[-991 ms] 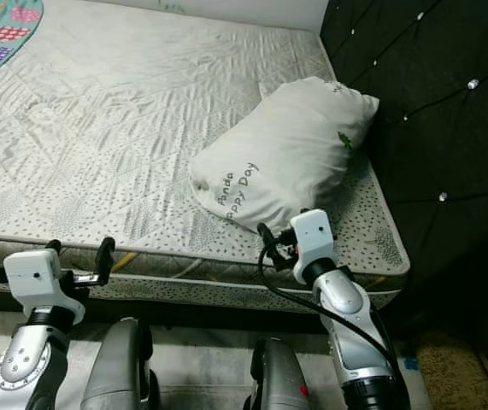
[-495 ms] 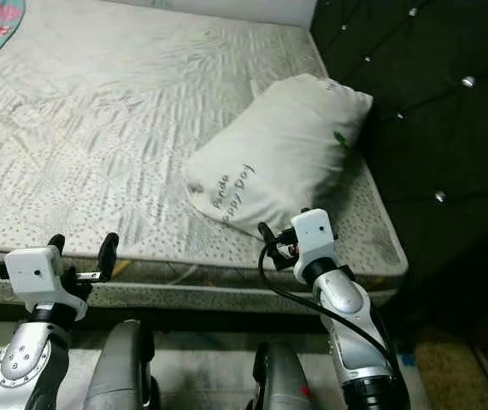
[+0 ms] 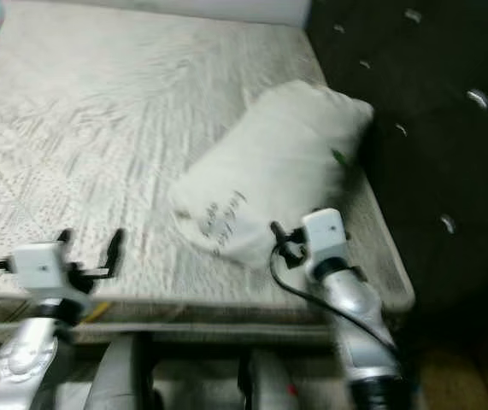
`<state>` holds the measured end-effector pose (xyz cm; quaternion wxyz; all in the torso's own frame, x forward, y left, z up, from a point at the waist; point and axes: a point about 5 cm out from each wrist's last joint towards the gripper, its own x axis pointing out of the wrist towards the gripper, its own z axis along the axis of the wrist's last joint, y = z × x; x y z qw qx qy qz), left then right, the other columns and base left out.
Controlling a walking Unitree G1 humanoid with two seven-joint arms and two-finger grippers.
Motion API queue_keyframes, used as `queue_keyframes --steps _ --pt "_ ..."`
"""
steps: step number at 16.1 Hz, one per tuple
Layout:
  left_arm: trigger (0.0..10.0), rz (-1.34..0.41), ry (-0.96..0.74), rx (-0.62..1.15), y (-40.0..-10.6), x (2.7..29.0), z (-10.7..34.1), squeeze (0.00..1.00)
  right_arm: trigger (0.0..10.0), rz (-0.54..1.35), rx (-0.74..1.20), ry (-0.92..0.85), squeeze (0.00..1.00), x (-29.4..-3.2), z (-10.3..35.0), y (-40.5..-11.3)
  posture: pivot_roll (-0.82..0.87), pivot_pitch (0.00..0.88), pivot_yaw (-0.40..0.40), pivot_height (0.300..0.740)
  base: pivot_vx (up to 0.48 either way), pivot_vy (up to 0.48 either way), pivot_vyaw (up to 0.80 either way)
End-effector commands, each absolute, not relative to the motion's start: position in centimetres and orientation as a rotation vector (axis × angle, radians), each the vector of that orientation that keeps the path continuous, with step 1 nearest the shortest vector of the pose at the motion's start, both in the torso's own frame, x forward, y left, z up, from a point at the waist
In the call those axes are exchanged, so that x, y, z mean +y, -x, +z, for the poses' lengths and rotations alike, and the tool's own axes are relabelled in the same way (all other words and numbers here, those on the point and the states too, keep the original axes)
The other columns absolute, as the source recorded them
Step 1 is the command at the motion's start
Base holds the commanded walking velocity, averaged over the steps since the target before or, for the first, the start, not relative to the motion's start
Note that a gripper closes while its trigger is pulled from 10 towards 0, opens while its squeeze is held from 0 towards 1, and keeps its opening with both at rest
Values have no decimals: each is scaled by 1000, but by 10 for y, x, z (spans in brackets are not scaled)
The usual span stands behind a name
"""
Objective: Clean up the room
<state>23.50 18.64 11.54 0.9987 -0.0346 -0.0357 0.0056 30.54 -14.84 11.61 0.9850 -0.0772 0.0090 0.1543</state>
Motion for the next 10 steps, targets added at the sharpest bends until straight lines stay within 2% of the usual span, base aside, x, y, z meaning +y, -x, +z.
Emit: queue_keyframes --steps 1,8,10 --pt "10000 14 75 -41 -234 184 110 0 10000 294 40 169 0 -156 110 -301 -2 152 -92 577 0 0 0" --pt "10000 30 76 -31 -232 185 110 0 10000 297 42 158 0 -154 110 -301 9 162 -95 577 0 0 0" --pt "10000 42 79 -25 -229 186 109 0 10000 317 41 155 0 -150 110 -302 15 170 -99 553 0 0 0"
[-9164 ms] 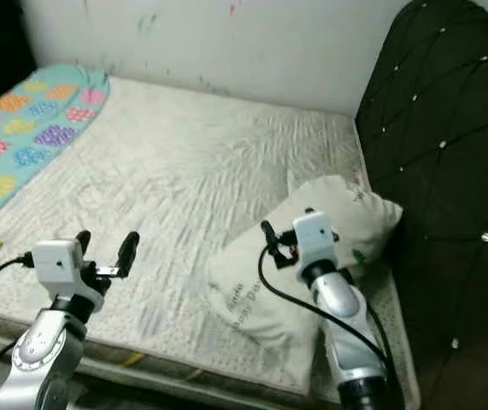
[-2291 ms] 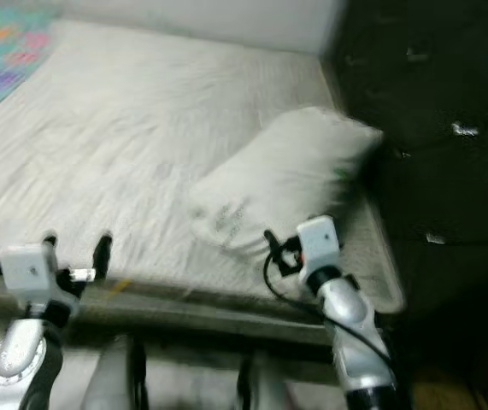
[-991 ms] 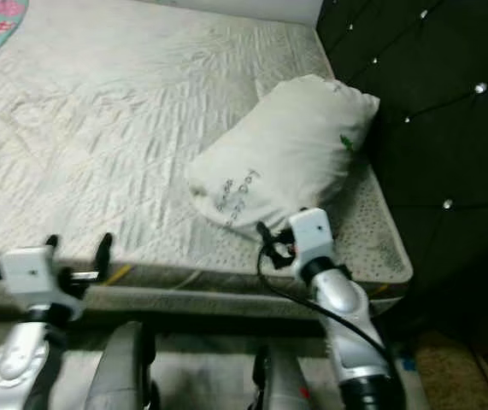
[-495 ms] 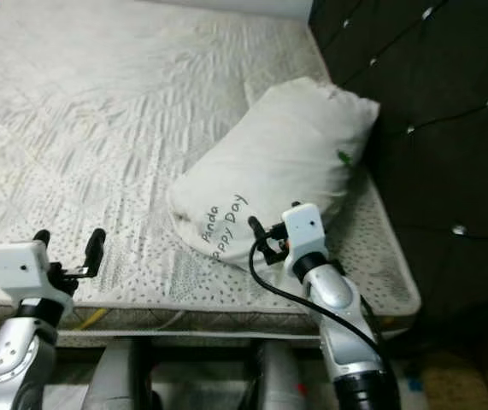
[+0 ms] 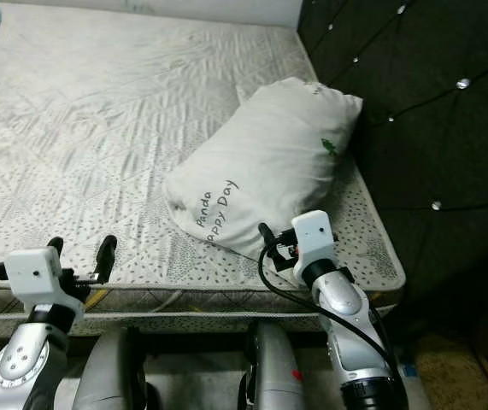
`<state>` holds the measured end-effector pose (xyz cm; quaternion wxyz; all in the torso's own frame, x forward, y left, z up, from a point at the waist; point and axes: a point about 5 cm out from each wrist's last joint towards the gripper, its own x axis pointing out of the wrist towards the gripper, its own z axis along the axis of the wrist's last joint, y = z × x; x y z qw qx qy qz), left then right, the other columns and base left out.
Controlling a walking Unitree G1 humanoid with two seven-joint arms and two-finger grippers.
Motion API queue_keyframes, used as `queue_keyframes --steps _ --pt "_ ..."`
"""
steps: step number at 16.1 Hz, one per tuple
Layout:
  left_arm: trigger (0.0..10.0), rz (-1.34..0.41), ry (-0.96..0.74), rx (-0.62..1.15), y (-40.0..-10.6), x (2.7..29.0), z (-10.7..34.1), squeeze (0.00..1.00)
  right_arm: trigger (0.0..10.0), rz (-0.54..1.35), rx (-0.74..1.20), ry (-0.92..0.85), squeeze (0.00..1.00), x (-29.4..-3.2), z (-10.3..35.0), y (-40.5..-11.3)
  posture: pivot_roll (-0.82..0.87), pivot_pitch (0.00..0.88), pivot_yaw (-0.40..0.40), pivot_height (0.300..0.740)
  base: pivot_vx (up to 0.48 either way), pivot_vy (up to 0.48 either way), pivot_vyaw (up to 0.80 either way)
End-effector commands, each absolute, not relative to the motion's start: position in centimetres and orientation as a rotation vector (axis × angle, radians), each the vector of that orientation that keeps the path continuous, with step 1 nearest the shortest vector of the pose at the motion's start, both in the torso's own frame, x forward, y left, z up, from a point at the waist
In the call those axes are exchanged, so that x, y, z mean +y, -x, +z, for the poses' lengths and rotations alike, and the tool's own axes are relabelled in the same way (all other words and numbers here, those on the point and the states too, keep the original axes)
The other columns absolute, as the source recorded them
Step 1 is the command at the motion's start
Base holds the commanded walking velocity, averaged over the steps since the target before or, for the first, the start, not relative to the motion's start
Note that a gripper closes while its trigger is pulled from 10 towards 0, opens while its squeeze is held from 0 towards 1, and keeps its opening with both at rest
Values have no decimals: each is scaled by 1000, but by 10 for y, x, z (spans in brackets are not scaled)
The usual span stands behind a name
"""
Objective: Clean up the room
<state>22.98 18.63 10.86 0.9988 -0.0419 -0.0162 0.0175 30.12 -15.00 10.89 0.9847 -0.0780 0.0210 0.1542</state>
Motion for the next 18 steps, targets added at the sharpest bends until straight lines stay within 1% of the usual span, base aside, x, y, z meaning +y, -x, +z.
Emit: queue_keyframes --steps 1,3,6,9,12,13,14,15,18 --pt "10000 43 79 -24 -227 186 109 0 10000 317 41 155 0 -150 110 -302 15 174 -99 543 0 0 0" --pt "10000 44 79 -20 -226 186 109 0 10000 319 42 157 0 -150 110 -302 16 178 -98 518 0 0 0" --pt "10000 116 44 -5 -226 193 108 0 10000 330 44 143 0 -150 110 -302 18 176 -100 493 0 0 0" --pt "10000 115 45 -14 -224 194 111 0 10000 316 41 152 0 -151 113 -308 34 186 -111 493 0 0 0" --pt "10000 120 58 -10 -220 198 114 0 10000 220 6 166 0 -153 127 -326 49 212 -122 493 0 0 0" --pt "10000 121 58 -9 -220 198 114 0 10000 213 0 157 0 -153 129 -327 49 212 -122 493 0 0 0" --pt "10000 113 65 -13 -220 197 116 0 10000 179 -16 154 0 -154 136 -331 51 221 -120 493 0 0 0" --pt "10000 48 91 -17 -221 188 122 0 10000 144 -10 146 0 -151 138 -337 57 231 -114 493 0 0 0" --pt "10000 0 108 -15 -221 181 124 0 10000 83 3 150 0 -148 139 -344 60 239 -117 493 0 0 0"
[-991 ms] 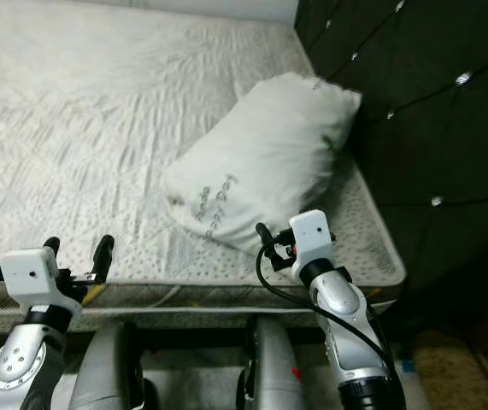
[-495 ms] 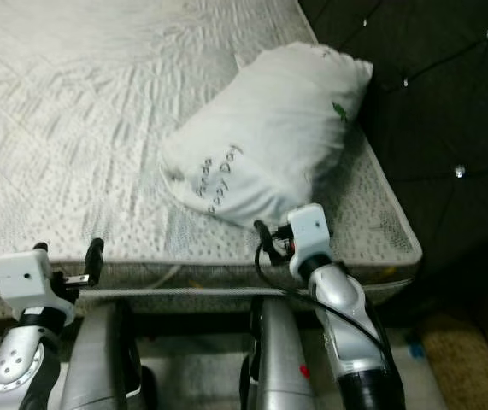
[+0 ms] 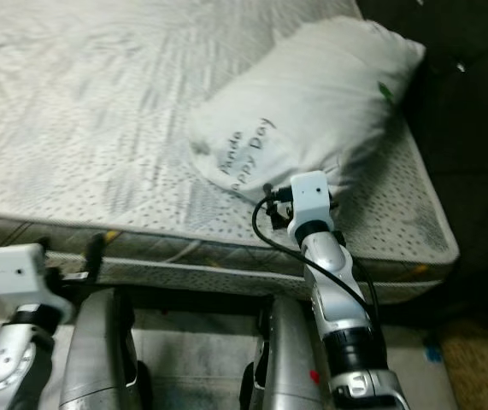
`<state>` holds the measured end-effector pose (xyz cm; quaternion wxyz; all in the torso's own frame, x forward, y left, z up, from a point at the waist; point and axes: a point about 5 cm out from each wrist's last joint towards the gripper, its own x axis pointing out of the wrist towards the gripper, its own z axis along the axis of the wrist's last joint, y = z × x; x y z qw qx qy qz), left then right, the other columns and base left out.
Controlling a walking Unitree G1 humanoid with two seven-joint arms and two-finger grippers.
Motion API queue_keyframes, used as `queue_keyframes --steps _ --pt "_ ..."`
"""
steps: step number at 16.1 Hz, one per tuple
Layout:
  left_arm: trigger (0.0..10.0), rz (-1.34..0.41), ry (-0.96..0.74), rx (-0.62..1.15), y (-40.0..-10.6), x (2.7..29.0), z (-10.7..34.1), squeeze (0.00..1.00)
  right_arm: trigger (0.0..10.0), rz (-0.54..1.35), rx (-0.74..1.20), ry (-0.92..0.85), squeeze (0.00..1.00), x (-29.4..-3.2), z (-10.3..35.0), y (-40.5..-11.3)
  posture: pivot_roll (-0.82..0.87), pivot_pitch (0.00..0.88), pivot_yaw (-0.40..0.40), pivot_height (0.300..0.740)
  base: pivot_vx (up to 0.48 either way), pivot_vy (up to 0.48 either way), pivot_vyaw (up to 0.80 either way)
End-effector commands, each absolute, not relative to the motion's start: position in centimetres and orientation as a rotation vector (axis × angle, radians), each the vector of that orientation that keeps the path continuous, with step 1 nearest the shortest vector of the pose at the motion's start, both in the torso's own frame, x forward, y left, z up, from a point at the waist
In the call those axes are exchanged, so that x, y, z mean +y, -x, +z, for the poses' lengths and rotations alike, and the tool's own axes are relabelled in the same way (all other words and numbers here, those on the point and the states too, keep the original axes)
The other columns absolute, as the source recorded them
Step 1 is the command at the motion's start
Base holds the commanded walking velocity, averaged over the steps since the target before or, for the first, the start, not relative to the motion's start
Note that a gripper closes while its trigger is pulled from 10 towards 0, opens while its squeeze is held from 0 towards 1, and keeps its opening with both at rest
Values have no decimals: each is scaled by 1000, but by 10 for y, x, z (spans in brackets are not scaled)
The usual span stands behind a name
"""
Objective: Clean up the room
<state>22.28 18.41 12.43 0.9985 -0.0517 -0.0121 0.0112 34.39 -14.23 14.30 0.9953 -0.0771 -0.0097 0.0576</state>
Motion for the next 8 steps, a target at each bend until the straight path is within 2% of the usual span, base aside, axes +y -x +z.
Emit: queue_keyframes --steps 1,6,8 --pt "10000 -5 109 -16 -220 179 125 0 10000 50 -10 158 0 -150 144 -347 61 243 -117 493 0 0 0" --pt "10000 -23 110 -3 -221 173 125 0 10000 -153 -32 257 0 -181 157 -359 42 241 -98 493 0 0 0" --pt "10000 -23 105 -2 -222 173 125 0 10000 -189 -20 298 0 -185 157 -361 42 242 -98 493 0 0 0"
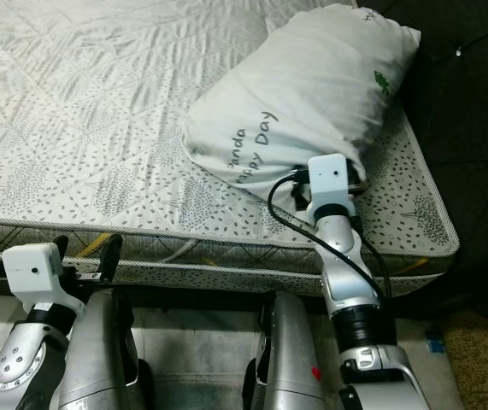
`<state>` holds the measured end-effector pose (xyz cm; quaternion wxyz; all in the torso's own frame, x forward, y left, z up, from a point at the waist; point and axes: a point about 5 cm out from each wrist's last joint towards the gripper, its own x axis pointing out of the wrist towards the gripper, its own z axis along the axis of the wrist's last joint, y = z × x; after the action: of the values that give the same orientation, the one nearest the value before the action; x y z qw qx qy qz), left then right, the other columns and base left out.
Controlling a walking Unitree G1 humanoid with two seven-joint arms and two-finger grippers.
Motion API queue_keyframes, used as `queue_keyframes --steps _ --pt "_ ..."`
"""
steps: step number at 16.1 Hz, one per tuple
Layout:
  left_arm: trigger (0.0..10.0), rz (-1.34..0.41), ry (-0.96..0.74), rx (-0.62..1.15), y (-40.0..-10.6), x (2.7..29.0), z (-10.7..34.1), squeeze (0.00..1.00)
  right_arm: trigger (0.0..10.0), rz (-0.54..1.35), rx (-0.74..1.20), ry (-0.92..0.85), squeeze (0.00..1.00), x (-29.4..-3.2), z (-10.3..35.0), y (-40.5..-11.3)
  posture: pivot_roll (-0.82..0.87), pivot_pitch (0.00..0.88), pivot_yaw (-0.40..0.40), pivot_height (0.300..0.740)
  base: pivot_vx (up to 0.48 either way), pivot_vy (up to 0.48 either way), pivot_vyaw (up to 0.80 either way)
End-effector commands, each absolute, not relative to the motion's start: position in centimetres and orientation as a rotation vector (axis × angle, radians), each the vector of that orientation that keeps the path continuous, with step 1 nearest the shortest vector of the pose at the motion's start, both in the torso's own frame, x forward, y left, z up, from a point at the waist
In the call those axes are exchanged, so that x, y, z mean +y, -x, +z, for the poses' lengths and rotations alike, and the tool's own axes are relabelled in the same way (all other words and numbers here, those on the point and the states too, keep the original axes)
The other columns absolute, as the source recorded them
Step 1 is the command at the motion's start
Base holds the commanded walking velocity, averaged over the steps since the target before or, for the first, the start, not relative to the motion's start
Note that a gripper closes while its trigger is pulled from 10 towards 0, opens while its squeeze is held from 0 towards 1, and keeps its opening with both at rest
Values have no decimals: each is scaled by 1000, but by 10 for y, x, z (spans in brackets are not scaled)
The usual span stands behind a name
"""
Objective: Clean up the room
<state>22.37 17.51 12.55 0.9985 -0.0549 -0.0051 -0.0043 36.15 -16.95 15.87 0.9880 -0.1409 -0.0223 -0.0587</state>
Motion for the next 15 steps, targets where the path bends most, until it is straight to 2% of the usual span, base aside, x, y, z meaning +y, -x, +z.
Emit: queue_keyframes --steps 1,2,5,6,8,9,12,15 --pt "10000 -5 103 -8 -223 174 126 0 10000 -192 -46 265 0 -186 162 -362 49 240 -100 493 0 0 0" --pt "10000 1 104 -9 -221 175 127 0 10000 -162 -100 232 0 -187 173 -362 52 239 -100 493 0 0 0" --pt "10000 -8 104 10 -218 174 123 0 10000 -190 -58 315 0 -202 165 -359 44 241 -101 493 0 0 0" --pt "10000 -8 105 5 -218 173 125 0 10000 -185 -48 262 0 -205 163 -358 50 245 -106 493 0 0 0" --pt "10000 -1 108 4 -218 174 125 0 10000 38 -99 136 0 -187 170 -353 45 242 -103 493 0 0 0" --pt "10000 -1 107 10 -217 175 123 0 10000 77 -107 136 0 -185 170 -347 41 238 -102 493 0 0 0" --pt "10000 -7 104 5 -221 176 124 0 10000 41 -105 222 0 -202 165 -323 24 232 -94 493 0 0 0" --pt "10000 -23 105 1 -227 172 123 0 10000 -36 -95 245 0 -209 162 -325 15 225 -83 493 0 0 0"
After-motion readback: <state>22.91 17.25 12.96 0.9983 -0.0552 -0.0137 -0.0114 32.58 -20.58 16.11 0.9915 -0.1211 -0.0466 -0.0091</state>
